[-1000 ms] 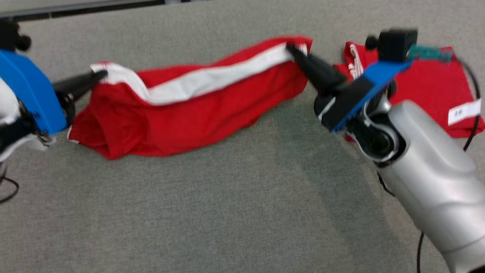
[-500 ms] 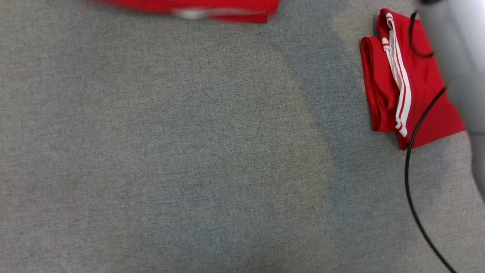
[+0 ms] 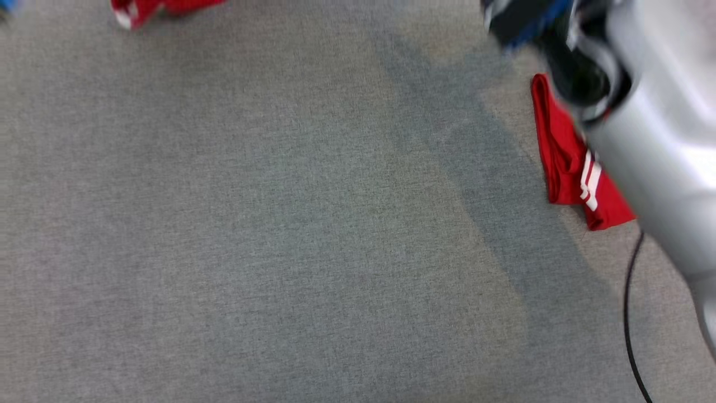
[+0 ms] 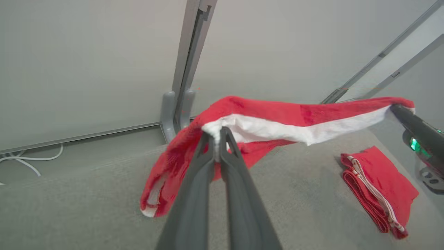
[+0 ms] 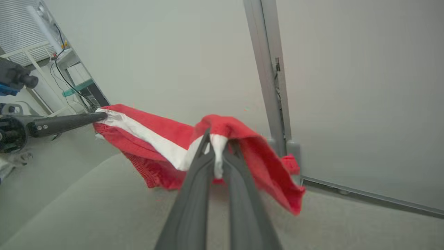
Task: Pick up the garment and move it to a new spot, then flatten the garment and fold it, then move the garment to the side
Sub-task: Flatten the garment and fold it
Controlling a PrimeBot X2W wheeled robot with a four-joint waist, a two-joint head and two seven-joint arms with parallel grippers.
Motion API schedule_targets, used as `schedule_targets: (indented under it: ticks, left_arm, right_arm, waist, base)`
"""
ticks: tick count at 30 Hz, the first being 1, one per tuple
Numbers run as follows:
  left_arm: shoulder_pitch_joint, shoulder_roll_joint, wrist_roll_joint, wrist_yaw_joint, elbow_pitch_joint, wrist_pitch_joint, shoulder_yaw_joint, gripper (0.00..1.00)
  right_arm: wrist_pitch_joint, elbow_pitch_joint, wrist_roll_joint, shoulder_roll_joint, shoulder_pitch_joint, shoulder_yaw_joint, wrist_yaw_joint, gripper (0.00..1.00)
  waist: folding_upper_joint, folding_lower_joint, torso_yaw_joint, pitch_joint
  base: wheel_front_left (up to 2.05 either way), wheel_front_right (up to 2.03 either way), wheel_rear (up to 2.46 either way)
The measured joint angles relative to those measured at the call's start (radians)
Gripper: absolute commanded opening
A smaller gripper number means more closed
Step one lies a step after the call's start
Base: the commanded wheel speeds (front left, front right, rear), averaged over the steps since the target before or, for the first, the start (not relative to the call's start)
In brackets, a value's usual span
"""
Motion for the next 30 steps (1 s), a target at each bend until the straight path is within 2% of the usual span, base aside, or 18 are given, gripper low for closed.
schedule_targets:
  ticks: [5,11,15,25,30]
  left_arm:
    - [0.208,0.096,-0.079,0.0,-0.132,-0.047,-0.084,0.0]
    - [0.433,0.206,-0.165,0.0,-0.305,-0.017,-0.21,0.0]
    - [0.557,0.287,-0.204,0.0,-0.414,0.033,-0.29,0.0]
    - [0.781,0.446,-0.337,0.0,-0.628,0.077,-0.393,0.0]
    - [0.796,0.476,-0.388,0.0,-0.681,0.082,-0.378,0.0]
  right_arm:
    - [0.034,-0.094,0.04,-0.085,0.215,0.089,0.0,0.0]
    - [0.211,-0.187,0.111,-0.219,0.45,0.178,0.0,0.0]
    - [0.315,-0.266,0.186,-0.305,0.588,0.195,0.0,0.0]
    - [0.562,-0.463,0.355,-0.5,0.871,0.173,0.0,0.0]
    - [0.64,-0.532,0.386,-0.535,0.892,0.1,0.0,0.0]
  waist:
    - [-0.0001,0.0,0.006,-0.054]
    - [-0.0002,-0.0001,0.021,-0.165]
    - [-0.0004,-0.0004,0.024,-0.246]
    - [-0.0006,-0.0004,0.002,-0.383]
    - [-0.0003,0.0001,0.019,-0.378]
  base:
    - [0.0,0.0,0.0]
    - [0.0,0.0,0.0]
    - [0.0,0.0,0.0]
    - [0.0,0.0,0.0]
    - [0.0,0.0,0.0]
